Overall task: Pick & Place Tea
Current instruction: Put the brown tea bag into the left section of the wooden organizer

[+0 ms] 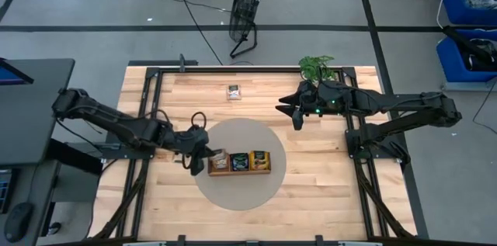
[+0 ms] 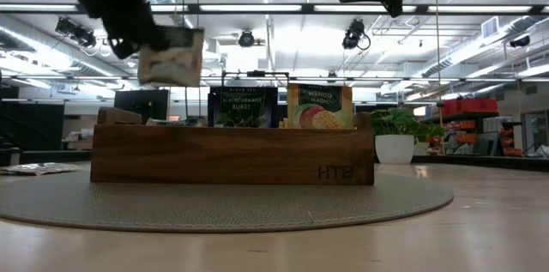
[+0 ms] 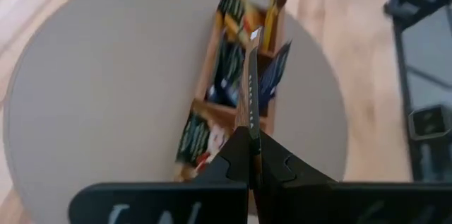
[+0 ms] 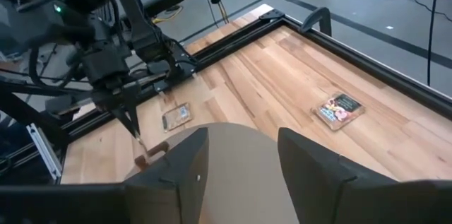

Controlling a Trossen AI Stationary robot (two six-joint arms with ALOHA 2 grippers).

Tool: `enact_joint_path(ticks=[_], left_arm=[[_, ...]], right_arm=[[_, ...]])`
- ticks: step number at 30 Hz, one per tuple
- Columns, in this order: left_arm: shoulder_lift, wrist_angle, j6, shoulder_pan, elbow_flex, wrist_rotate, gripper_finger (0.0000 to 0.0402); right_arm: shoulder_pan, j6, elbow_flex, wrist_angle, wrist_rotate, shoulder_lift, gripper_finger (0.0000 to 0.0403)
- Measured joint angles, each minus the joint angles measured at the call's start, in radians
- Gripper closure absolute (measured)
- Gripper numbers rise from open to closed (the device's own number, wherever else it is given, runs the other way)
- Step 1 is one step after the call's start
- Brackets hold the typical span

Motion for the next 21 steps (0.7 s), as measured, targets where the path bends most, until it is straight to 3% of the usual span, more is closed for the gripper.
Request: enact_joint_path(ticks=[13,21], left_arm=[[0.003,0.091,0.057,-0.007,-0.092,0.013,0.0400],[0.088,0.128,0.126,0.002,-0.106,0.018,0.0400]], right_arm=[[0.000,0.009,0.000,-0.008,0.001,0.000,0.0224],[0.000,0.011,0.000,-0.014,0.008,0.000,0.0224]])
